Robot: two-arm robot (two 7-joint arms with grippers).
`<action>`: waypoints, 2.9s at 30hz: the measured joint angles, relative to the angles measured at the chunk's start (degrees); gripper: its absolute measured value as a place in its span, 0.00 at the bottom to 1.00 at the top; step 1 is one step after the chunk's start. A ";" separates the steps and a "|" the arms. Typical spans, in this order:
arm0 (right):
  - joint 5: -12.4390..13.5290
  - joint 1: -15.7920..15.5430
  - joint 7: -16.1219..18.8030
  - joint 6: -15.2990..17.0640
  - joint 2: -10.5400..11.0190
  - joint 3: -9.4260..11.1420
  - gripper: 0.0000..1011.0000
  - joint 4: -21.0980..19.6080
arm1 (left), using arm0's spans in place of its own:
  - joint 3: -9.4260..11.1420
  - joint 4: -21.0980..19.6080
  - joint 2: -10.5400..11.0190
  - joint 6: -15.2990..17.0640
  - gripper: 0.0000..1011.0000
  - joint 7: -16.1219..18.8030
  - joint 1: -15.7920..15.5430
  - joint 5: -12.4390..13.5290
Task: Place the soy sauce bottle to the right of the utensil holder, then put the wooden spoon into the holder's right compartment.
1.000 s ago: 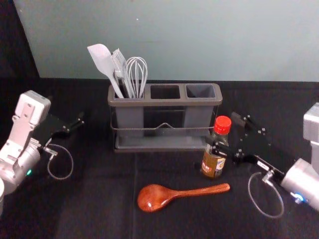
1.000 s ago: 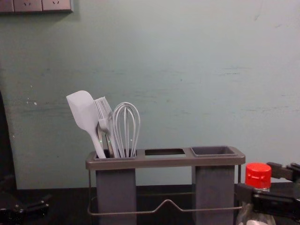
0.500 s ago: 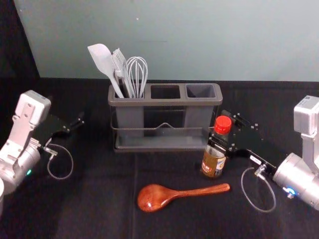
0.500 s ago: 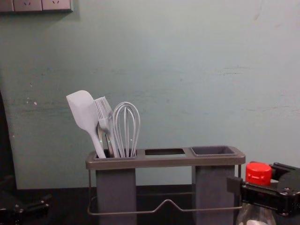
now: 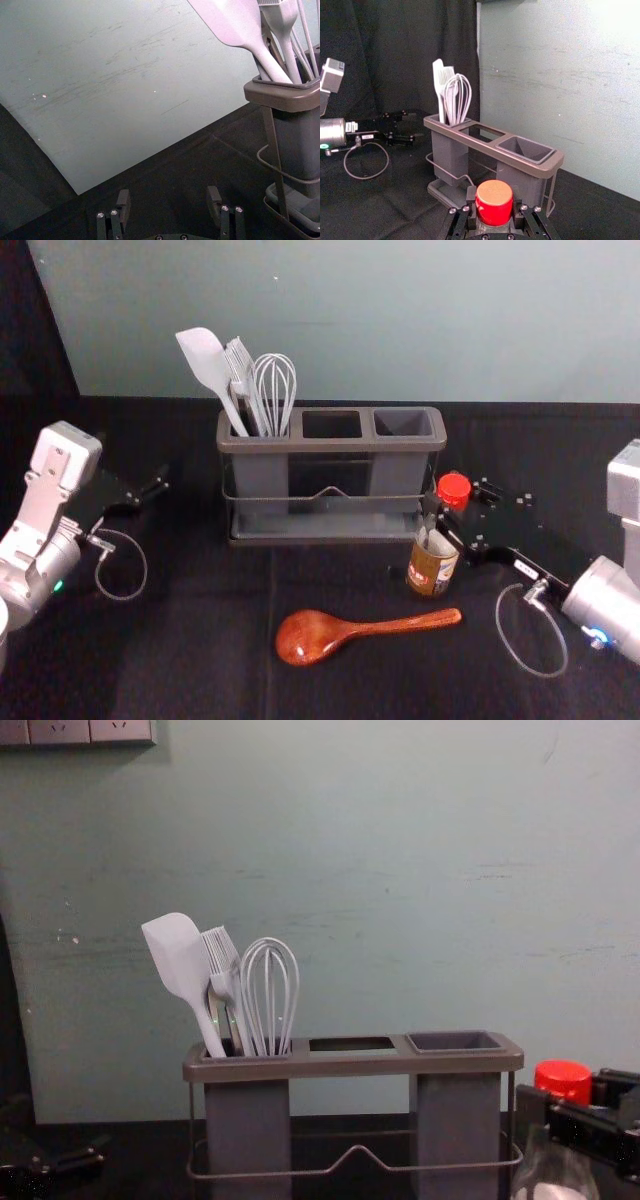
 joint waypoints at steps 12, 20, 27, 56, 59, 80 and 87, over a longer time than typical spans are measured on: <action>-0.53 -2.10 -1.01 1.49 0.68 4.32 0.39 -2.91 | 0.00 0.00 0.00 0.00 0.99 0.00 0.00 0.00; -0.04 0.14 -0.97 3.24 -0.47 6.71 0.39 0.72 | 0.00 0.00 0.00 0.00 0.99 0.00 0.00 0.00; -0.06 3.72 0.19 4.21 -1.96 6.45 0.39 4.64 | 0.00 0.00 0.00 0.00 0.99 0.00 0.00 0.00; -2.03 12.89 2.62 2.27 -6.55 3.51 0.39 15.45 | 0.00 0.00 0.00 0.00 0.99 0.00 0.00 0.00; -2.25 13.19 2.62 2.06 -6.84 3.28 0.39 16.03 | 0.00 0.00 0.00 0.00 0.99 0.00 0.00 0.00; -1.53 8.22 1.33 2.52 -4.22 6.57 0.91 7.05 | 0.00 0.00 0.00 0.00 0.99 0.00 0.00 0.00; -1.16 2.61 1.44 5.22 -0.78 7.72 0.99 -0.15 | 0.00 0.00 0.00 0.00 0.99 0.00 0.00 0.00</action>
